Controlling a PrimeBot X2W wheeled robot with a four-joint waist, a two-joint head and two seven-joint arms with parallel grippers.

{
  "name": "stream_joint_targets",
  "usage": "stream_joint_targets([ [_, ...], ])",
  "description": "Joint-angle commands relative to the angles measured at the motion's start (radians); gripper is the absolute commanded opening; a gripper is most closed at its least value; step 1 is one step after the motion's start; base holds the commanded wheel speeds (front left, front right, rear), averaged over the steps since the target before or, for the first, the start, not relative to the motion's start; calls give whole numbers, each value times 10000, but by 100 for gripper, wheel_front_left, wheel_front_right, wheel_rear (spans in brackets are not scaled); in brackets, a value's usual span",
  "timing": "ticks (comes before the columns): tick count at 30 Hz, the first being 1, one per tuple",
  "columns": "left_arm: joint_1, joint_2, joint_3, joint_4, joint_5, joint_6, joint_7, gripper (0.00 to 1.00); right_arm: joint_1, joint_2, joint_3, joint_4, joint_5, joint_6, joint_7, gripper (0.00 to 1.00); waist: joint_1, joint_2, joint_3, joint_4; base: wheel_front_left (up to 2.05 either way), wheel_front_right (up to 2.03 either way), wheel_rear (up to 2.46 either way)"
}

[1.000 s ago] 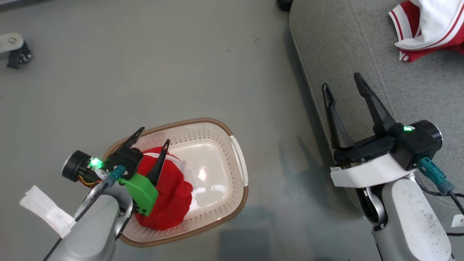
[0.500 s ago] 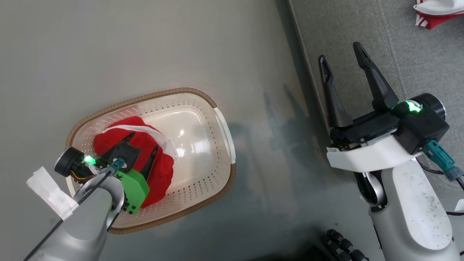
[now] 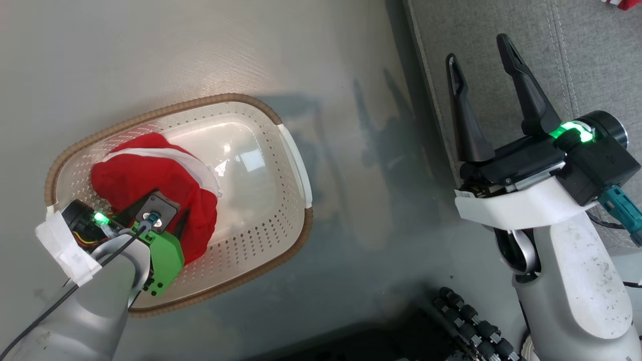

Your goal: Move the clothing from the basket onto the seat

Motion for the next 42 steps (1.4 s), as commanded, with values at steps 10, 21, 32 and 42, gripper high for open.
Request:
stream_joint_targets([
  [10, -776, -103, -848, 1267, 34, -23, 399, 100, -187, -25, 47, -295, 131, -11, -19, 100, -1, 85, 738, -304, 0, 0, 0],
  [21, -1458, -197, -1493, 1588, 6, -24, 1735, 100, -82, -26, -26, -676, -30, -11, -19, 100, -1, 85, 1402, -336, 0, 0, 0],
  [32, -1970, -503, -1912, 1643, -161, -7, 3039, 0, 15, -25, -69, -900, -138, -11, -19, 100, -1, 85, 1596, -254, 0, 0, 0],
  [42, -1679, -1186, -2148, 1645, -219, 106, 2819, 0, 56, -28, -195, -590, -259, -11, -19, 100, -1, 85, 933, 48, 0, 0, 0],
])
